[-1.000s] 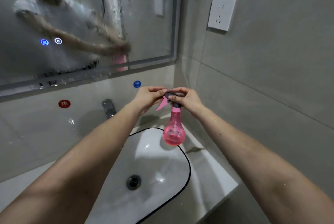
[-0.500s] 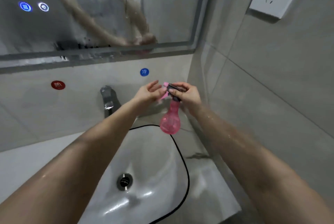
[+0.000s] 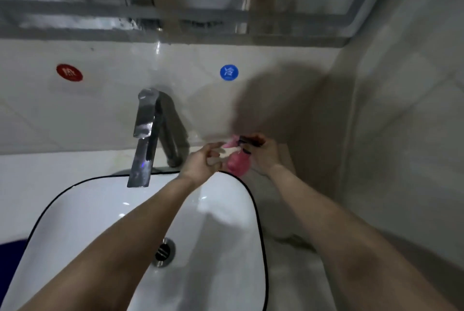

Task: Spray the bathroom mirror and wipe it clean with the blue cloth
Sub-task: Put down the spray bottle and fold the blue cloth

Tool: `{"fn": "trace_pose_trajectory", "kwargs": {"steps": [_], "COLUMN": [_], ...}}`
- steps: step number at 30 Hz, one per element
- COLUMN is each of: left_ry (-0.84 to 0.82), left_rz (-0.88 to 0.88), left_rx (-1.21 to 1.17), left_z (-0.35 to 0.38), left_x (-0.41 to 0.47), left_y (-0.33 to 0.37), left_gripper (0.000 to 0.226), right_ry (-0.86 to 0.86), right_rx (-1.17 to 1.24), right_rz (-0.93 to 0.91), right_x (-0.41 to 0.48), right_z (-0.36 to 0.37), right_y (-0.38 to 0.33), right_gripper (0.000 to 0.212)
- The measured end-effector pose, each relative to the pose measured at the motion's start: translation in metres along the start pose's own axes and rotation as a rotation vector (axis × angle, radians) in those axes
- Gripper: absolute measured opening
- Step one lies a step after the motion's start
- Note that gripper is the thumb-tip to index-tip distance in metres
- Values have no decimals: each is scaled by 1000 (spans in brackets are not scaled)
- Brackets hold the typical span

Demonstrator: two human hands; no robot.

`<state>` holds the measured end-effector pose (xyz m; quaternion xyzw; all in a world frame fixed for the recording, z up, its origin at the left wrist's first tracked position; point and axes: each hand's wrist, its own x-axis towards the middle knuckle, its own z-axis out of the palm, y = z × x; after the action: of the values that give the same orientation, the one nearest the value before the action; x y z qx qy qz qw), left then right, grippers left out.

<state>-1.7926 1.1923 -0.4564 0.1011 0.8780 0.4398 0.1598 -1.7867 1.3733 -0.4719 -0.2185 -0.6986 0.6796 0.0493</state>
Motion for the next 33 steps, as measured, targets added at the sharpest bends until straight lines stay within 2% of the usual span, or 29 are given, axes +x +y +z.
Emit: {"fn": "trace_pose_trajectory", "kwargs": {"steps": [3, 8, 15, 20, 25, 30, 33], "left_ry": [58, 30, -23, 24, 66, 181, 271], "left_rz": [6, -25, 27, 110, 172, 155, 95], "left_rx": [56, 80, 38, -18, -99, 6, 67], "left_z": [6, 6, -26, -75, -138, -230, -293], "left_x": [1, -1, -27, -58, -116, -193, -243], "left_y": [-12, -12, 10, 35, 31, -30, -78], "left_gripper": [50, 58, 55, 47, 46, 51, 53], "right_ry": [11, -150, -30, -31, -37, -48, -160], "right_rx": [-8, -168, -457, -435, -518, -574, -651], "right_rz": [-10, -84, -89, -177, -301, -344, -422], "right_x": [5, 3, -24, -69, -132, -205, -246], "right_z": [6, 18, 22, 49, 107, 200, 271], "right_y": [14, 4, -50, -106, -140, -147, -138], "right_gripper": [17, 28, 42, 38, 35, 35, 36]}}
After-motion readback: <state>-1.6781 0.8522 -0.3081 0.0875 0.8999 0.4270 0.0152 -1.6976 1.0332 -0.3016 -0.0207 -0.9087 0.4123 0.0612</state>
